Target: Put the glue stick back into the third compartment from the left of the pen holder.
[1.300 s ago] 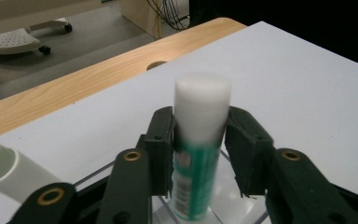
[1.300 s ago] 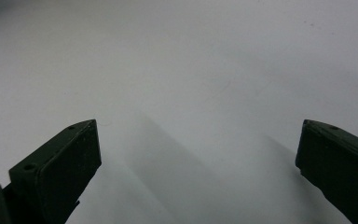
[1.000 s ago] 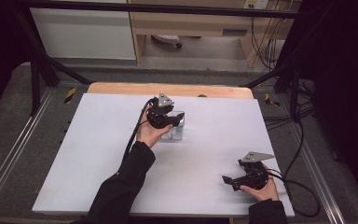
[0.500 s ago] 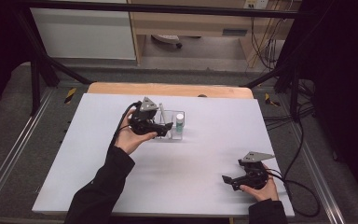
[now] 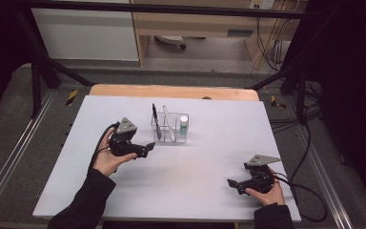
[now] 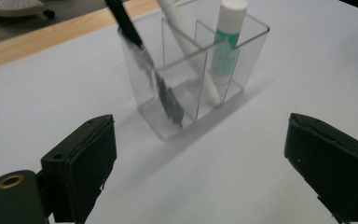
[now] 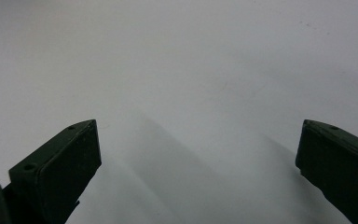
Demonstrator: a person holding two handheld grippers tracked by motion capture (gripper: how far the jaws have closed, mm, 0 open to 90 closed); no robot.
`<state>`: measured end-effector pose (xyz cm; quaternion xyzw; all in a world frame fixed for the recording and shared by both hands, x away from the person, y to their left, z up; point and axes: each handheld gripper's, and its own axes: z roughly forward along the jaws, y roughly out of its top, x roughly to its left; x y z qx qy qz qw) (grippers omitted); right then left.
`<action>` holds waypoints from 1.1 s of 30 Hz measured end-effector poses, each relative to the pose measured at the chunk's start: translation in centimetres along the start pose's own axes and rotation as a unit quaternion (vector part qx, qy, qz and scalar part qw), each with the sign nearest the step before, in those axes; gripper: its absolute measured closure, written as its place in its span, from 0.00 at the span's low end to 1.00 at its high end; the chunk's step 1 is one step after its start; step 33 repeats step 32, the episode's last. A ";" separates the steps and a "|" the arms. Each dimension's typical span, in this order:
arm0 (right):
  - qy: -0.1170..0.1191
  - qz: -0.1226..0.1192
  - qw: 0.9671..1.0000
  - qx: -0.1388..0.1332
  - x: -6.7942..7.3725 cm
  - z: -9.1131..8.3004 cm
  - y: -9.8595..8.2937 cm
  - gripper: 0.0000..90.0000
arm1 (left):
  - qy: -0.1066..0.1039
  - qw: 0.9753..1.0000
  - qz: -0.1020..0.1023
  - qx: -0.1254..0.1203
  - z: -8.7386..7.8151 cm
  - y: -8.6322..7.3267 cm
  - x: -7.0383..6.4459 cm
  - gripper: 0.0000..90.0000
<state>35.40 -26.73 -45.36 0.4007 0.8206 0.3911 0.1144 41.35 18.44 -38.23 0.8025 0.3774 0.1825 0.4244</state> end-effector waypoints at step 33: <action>-0.001 -0.001 1.000 0.004 0.0 0.0 0.0 0.01 | 0.038 0.999 -0.027 0.025 -5.3 -11.9 4.5 0.09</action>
